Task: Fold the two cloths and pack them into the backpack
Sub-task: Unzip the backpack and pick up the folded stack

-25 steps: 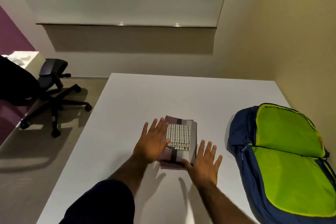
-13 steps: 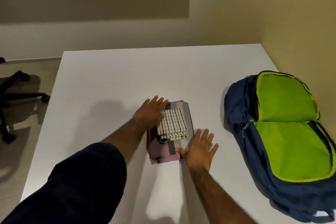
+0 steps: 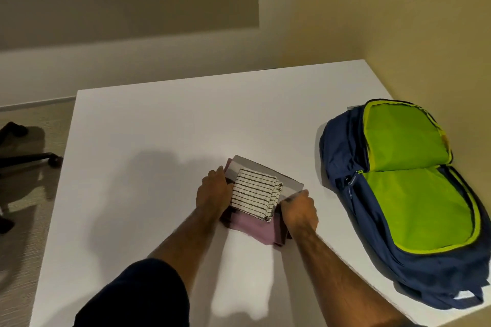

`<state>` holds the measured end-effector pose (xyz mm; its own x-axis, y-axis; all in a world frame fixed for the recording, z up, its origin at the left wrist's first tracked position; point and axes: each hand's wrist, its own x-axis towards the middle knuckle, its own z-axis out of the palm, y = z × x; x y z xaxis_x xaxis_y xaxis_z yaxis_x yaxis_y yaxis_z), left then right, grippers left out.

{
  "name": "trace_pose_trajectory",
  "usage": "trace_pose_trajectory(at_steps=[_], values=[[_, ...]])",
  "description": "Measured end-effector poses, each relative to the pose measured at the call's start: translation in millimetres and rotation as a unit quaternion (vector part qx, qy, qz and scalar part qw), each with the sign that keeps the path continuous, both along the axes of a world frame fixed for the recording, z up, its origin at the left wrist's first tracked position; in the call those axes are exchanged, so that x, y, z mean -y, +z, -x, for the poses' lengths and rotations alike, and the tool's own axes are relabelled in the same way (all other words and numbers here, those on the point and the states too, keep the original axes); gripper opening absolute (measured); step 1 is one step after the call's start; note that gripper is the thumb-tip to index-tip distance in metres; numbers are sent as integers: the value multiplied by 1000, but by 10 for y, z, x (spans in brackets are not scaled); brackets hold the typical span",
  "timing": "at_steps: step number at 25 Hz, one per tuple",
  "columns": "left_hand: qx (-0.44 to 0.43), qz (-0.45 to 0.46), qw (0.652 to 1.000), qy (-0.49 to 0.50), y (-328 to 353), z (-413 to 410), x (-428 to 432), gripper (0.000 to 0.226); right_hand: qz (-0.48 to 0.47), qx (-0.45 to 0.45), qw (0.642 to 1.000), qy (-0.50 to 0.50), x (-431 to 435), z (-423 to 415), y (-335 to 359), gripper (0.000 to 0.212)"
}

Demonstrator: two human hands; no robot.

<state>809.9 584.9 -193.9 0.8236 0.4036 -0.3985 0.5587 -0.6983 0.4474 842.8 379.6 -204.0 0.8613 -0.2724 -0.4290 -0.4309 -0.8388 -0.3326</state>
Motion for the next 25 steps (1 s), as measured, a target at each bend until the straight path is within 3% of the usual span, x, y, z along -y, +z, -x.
trace_pose_trajectory(at_steps=[4, 8, 17, 20, 25], values=[[-32, 41, 999, 13, -65, -106, -35, 50, -105, -42, 990, -86, -9, 8, -37, 29], [-56, 38, 998, -14, -25, -129, -41, 36, -173, -17, 976, -131, 50, 42, 45, 29], [86, 151, 985, -1, 501, 140, 486, 22, -125, 67, 988, -58, 532, 86, 574, 24], [131, 223, 966, -14, 751, 123, 916, 23, -114, 103, 987, -42, 973, -31, 925, 23], [131, 284, 949, -27, 1093, -170, 1949, 33, -70, 127, 989, -39, 2040, -326, 1430, 20]])
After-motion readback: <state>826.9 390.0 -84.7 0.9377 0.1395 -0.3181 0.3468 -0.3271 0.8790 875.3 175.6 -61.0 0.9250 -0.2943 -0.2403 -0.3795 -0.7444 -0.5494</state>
